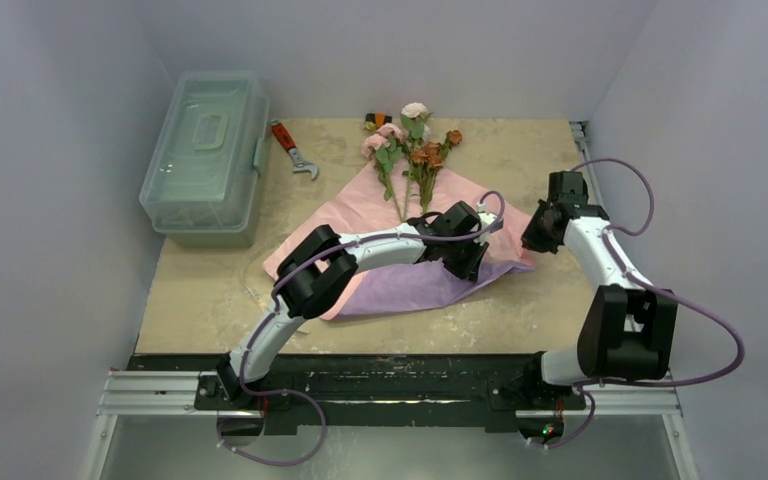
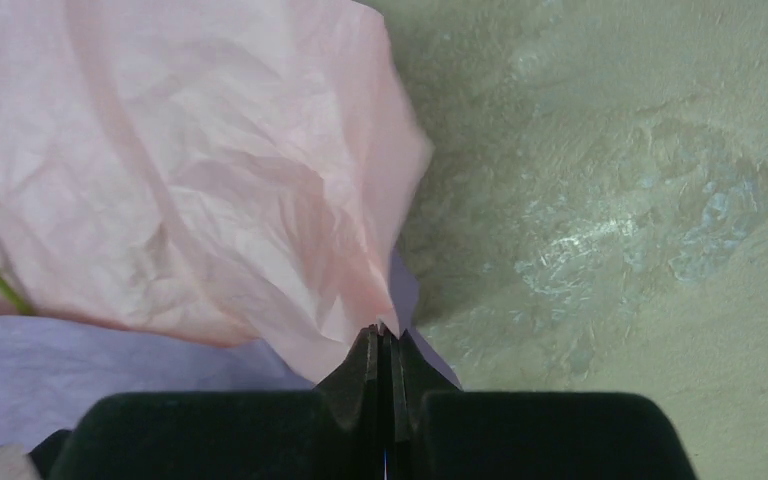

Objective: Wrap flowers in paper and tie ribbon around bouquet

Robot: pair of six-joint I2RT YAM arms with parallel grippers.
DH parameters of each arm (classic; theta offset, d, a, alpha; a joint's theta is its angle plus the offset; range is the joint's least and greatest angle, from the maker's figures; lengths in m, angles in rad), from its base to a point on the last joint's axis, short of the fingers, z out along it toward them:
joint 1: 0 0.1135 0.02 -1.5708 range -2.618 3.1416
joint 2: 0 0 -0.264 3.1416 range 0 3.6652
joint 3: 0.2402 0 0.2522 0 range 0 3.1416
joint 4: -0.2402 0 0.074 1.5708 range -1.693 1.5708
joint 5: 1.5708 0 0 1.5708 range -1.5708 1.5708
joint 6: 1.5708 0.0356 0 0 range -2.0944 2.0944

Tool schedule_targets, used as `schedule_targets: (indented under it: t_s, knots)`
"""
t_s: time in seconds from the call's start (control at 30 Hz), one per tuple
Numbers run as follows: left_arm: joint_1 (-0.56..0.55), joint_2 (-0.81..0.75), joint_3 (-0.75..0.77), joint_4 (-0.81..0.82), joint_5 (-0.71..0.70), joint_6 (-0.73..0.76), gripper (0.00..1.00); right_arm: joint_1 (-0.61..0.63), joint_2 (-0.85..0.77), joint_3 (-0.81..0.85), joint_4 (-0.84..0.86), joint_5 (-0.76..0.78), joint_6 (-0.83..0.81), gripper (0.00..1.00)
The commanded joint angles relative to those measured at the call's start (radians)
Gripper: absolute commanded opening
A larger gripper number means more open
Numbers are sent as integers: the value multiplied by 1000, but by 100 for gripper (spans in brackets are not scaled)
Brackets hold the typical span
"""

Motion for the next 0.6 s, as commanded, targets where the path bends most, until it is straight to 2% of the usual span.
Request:
schedule_targets:
  t_s: [0.0, 0.13, 0.27, 0.4, 0.57]
  knots:
    - [10, 20, -13, -62, -14, 26, 13, 11, -62, 82, -79, -7, 37, 0]
    - [10, 13, -25, -62, -16, 27, 13, 13, -88, 129, -113, 21, 21, 0]
    - [10, 5, -34, -60, -19, 24, 13, 13, -128, 140, -111, -21, 21, 0]
    - [10, 1, -30, -57, -20, 19, 13, 13, -180, 115, -55, -153, 53, 0]
    - [12, -19, -6, -78, -21, 18, 13, 18, -223, 68, 28, -299, 183, 0]
